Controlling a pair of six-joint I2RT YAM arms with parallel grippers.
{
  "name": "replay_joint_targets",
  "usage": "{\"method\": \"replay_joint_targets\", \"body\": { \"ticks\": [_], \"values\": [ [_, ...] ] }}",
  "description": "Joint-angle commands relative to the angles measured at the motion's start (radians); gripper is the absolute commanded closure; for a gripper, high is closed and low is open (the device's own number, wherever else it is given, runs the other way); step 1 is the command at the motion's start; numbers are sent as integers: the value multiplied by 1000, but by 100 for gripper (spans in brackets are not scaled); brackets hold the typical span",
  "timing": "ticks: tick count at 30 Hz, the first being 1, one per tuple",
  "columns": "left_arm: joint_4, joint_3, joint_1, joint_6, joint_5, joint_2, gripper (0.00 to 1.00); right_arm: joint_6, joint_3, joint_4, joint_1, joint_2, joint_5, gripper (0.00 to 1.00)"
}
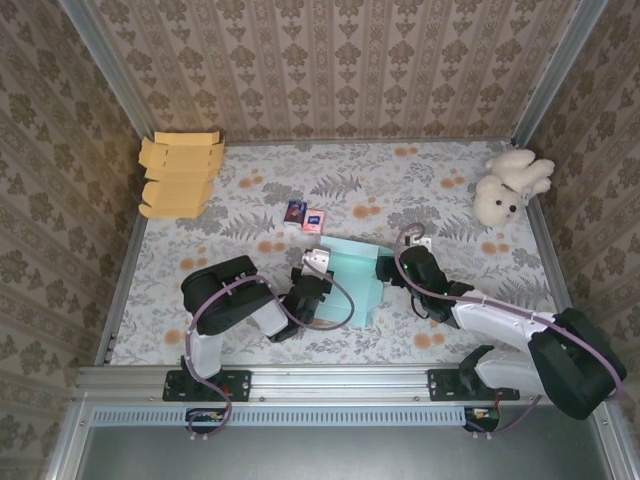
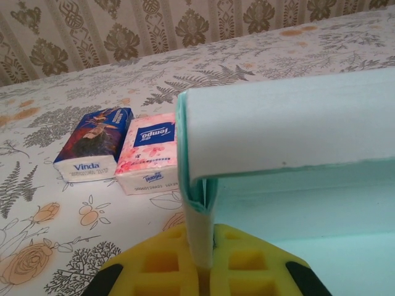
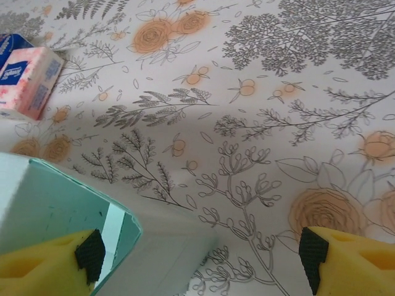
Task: Fold the paper box
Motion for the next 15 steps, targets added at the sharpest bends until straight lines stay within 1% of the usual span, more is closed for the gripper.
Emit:
{"method": "replay_joint_targets", "body": {
  "ticks": [1,5,9,11,15],
  "values": [
    [-3,8,-10,22,37,22,100,-4,3,142,5,36,-109,15],
    [-3,13,-10,22,38,25,100,21,0,194,7,73,-128,14],
    [-3,11,-11,28,31,23,100,47,-24,220,6,65,-144,14],
    [-3,12,-7,32,26,23,100,52,-37,195,6,40,-144,14],
    [-1,3,4,32,27,16,100,42,-77,89,6,-75,-87,14]
  ]
}}
